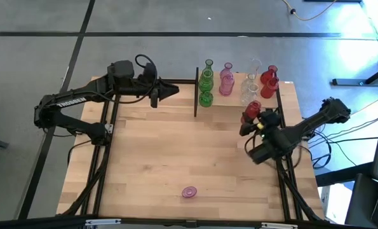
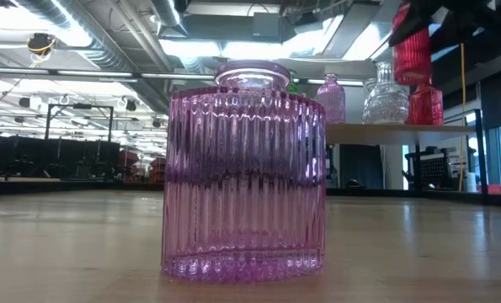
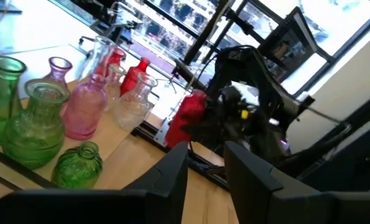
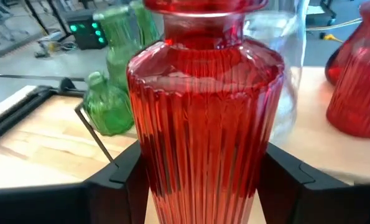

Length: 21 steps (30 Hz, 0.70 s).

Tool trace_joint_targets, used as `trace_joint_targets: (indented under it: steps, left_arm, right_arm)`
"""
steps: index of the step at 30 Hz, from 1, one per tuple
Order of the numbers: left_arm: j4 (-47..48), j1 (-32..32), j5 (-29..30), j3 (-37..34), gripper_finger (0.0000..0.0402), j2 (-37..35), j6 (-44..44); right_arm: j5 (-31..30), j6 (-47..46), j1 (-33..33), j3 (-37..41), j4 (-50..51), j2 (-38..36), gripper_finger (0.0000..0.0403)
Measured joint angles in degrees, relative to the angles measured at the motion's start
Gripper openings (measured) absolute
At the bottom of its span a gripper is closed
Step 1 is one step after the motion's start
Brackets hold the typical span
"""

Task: Sort vases onto shelf
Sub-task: Put the red vase on the shelf aligned with the other red vases

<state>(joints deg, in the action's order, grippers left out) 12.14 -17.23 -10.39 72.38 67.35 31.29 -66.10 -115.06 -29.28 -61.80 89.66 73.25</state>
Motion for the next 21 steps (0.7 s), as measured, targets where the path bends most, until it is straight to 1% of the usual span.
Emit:
trace_joint_targets:
  steps: [2, 5, 8, 16, 21]
  left_arm:
    - [0.0, 0.0, 1.0, 0.0, 0.0098, 0.0, 0.0]
    - [0.1, 0.0, 2.1, 0.0, 0.0098, 0.0, 0.0]
    - [0.1, 0.0, 3.4, 0.0, 0.0098, 0.0, 0.0]
    - [0.2, 0.0, 5.2, 0.0, 0.0098, 0.1, 0.0]
    - [0.2, 0.0, 5.3, 0.0, 0.0098, 0.1, 0.0]
  right_arm:
    - [-0.6, 1.5, 0.0, -0.4, 0.6, -2.4, 0.02]
    - [-3.3, 5.1, 0.0, -1.0, 0.3, -5.5, 0.02]
    - [-5.6, 11.2, 0.6, -2.2, 0.4, -9.0, 0.02]
    - [-8.3, 23.1, 8.0, -2.5, 0.4, -18.4, 0.02]
    - [-7.6, 28.2, 13.1, -2.5, 0.4, -20.8, 0.02]
